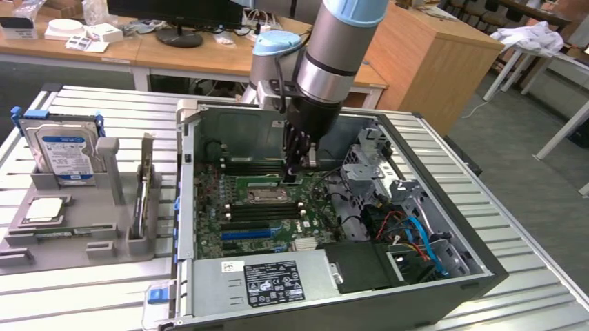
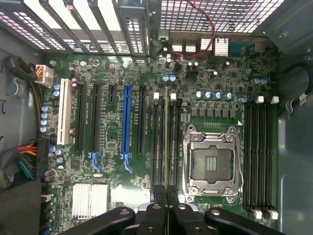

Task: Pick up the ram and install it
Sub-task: 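Insert the ram into the slot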

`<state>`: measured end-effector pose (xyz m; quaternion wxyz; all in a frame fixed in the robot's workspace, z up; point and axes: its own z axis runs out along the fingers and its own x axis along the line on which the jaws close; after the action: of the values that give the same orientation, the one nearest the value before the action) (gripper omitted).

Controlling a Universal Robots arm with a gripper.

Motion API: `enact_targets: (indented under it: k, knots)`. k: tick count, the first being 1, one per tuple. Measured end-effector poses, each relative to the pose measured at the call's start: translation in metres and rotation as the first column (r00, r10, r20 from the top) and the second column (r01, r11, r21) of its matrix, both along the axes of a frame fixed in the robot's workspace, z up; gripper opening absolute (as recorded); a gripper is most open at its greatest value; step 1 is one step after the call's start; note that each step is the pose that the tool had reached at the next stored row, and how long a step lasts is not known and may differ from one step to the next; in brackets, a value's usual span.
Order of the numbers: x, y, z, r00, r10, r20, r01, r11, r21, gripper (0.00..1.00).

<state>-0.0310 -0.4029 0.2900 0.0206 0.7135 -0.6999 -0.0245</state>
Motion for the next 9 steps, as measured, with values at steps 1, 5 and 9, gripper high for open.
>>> enact_targets:
  k: [1, 5, 9]
  knots:
    - [0.0, 0.0, -0.0007, 1.0, 0.0, 0.0, 0.0, 1.0, 0.0, 0.12]
    - [0.0, 0.0, -0.0038, 1.0, 0.0, 0.0, 0.0, 1.0, 0.0, 0.12]
    - [0.0, 0.0, -0.0067, 1.0, 0.0, 0.0, 0.0, 1.0, 0.0, 0.12]
